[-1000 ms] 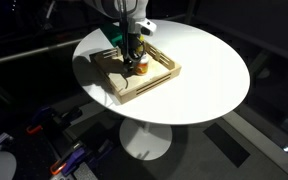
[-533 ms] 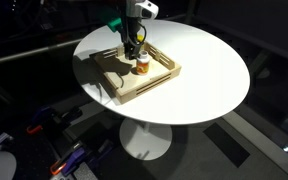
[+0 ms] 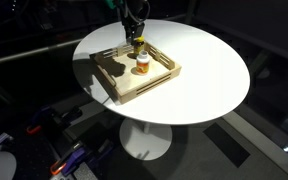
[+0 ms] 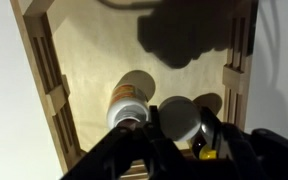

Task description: Pick up the white lid and put it on the white medicine bottle

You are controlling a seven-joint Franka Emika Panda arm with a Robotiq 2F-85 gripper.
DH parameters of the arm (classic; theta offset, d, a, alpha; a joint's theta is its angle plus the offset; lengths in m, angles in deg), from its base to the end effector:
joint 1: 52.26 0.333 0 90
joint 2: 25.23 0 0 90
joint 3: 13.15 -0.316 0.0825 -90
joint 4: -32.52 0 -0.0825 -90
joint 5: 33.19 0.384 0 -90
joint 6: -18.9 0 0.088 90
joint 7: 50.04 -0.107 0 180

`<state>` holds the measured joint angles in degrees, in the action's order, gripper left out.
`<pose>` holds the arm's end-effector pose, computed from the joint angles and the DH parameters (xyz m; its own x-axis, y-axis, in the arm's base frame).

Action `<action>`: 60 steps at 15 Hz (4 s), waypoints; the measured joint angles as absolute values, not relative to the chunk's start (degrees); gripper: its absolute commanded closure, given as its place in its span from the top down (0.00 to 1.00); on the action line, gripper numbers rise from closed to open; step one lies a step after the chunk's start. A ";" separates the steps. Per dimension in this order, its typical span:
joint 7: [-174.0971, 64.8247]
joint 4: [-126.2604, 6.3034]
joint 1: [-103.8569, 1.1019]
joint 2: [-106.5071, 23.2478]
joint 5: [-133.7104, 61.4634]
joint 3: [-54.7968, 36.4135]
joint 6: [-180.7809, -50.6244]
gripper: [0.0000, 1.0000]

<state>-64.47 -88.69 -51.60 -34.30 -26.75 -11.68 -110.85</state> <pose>0.5647 -0.0049 0.3391 0.9433 -0.3303 -0.0319 -0.3318 -0.9403 -0.0760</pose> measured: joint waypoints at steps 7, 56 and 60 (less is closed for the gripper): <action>-64.47 -88.92 -54.40 -35.01 -26.75 -9.38 -110.71 0.41; -62.87 -83.12 -55.10 -42.16 -26.62 -10.55 -109.66 0.95; -62.65 -82.93 -54.95 -42.09 -26.62 -10.69 -108.98 1.00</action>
